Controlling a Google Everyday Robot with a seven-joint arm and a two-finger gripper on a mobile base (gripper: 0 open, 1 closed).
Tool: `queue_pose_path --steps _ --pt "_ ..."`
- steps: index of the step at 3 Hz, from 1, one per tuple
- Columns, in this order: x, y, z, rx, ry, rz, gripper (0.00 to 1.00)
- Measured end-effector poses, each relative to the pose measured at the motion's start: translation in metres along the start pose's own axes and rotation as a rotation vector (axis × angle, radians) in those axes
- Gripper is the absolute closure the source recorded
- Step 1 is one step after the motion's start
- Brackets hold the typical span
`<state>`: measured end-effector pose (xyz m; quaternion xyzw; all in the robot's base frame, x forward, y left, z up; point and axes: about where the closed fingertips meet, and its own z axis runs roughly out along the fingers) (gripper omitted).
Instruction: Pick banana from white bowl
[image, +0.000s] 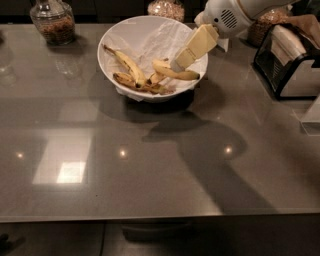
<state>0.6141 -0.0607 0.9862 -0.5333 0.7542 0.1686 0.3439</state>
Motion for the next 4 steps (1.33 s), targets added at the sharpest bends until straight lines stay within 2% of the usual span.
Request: queue_pose_path --steps 1,2,4 --pt "0.005 -0.011 0.03 -0.036 0.057 0.023 0.09" --pt "0.021 -0.018 0.051 -0.056 0.119 0.06 0.15" --pt "0.04 -0.016 0.082 -0.109 0.209 0.084 0.17"
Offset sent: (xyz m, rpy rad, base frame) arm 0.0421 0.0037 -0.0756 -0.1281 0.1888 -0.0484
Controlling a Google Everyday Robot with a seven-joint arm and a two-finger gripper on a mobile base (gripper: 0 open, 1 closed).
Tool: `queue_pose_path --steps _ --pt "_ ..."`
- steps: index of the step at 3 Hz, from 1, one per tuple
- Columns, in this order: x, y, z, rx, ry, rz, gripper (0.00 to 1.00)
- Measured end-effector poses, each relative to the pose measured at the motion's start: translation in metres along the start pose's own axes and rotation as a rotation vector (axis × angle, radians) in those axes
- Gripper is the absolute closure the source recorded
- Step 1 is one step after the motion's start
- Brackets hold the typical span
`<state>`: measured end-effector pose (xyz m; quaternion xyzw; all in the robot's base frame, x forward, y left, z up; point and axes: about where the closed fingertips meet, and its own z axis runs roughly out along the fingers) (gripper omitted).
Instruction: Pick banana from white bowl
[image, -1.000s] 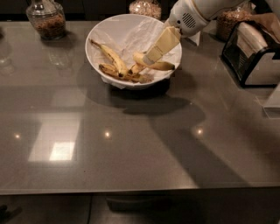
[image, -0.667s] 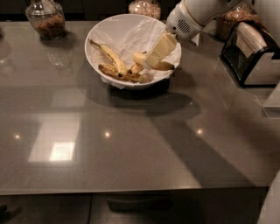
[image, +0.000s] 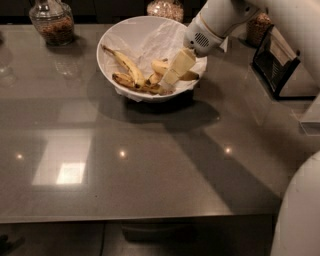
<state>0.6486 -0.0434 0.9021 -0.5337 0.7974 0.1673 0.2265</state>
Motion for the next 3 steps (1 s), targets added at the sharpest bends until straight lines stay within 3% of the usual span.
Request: queue_pose_path --steps 1,3 --pt "0.0012 0.0011 0.0105 -0.024 0.026 0.004 0.36" --pt "0.0038 0.0023 0.0111 -0.03 0.033 0.013 0.82"
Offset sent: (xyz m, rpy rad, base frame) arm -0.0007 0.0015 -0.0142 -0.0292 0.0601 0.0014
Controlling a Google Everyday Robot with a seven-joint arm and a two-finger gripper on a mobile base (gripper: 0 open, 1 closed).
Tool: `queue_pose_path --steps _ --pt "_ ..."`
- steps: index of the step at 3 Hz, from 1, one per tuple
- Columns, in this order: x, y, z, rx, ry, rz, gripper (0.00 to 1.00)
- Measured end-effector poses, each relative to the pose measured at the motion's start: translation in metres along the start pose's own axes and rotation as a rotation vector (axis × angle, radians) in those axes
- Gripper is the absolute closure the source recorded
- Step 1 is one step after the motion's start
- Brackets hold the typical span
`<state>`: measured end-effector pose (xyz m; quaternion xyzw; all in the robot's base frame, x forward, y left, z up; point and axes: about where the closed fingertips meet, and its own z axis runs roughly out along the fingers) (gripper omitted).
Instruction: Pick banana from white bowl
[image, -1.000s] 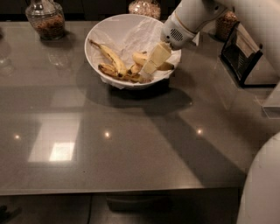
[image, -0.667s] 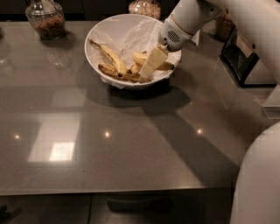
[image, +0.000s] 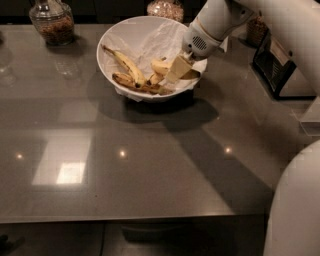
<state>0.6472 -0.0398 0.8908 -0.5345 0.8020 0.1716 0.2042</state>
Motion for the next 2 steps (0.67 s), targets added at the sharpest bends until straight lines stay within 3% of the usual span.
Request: queue_pose_path --steps 1,2 --pt "-0.001 0.008 -0.018 0.012 -0.019 -0.02 1.0" --pt "0.0 0.031 -0.056 0.029 -0.07 -0.093 1.0"
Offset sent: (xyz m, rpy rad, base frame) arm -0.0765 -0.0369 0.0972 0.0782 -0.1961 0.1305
